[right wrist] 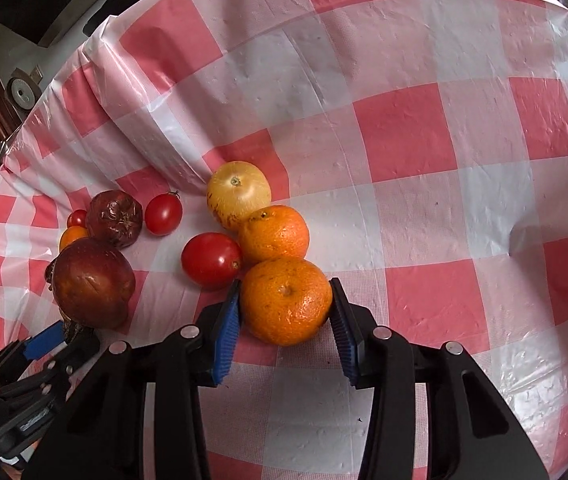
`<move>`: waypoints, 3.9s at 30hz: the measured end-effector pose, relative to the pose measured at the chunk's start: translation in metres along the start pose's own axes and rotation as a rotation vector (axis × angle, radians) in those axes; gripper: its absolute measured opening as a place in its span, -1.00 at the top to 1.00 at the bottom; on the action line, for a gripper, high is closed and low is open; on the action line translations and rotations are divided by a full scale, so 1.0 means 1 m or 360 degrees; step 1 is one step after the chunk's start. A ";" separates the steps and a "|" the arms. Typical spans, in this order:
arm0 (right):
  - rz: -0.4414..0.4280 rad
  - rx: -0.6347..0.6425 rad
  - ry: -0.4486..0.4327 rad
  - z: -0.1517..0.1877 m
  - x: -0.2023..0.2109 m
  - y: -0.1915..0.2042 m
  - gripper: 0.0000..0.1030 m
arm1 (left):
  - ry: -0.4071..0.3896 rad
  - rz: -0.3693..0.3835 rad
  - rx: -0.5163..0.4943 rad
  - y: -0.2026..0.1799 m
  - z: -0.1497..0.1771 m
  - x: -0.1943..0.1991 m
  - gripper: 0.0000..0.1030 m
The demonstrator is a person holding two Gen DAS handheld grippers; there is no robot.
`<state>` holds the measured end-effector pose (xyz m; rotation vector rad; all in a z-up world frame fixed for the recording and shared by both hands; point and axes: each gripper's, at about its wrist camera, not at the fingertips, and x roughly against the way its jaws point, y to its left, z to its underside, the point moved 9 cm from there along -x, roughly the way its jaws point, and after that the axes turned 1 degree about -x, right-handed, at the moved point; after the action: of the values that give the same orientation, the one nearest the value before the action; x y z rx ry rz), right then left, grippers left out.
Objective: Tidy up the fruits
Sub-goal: 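Grasp a tangerine with the right tool while the left tool grasps a dark brown fruit, then carry the tangerine and dark fruit to the white bin and release both, then move both open tools back over the fruit cluster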
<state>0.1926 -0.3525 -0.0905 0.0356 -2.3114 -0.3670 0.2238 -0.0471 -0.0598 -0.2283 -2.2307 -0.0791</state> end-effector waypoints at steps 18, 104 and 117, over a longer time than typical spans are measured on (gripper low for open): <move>-0.0171 -0.0141 -0.0029 -0.001 0.004 -0.009 0.18 | -0.0312 0.0228 0.0264 0.028 0.037 0.086 0.19; -0.0718 0.2252 0.1054 0.628 0.150 0.414 0.17 | 0.0471 -0.0506 0.1233 0.363 0.583 0.240 0.18; -0.0766 0.2162 0.0968 0.623 0.176 0.403 -0.39 | 0.0558 -0.0547 0.1215 0.358 0.575 0.234 -0.28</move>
<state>-0.3385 0.1658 -0.2637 1.1808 -1.5173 0.9088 -0.2935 0.4143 -0.2424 0.5437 -1.7801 0.5028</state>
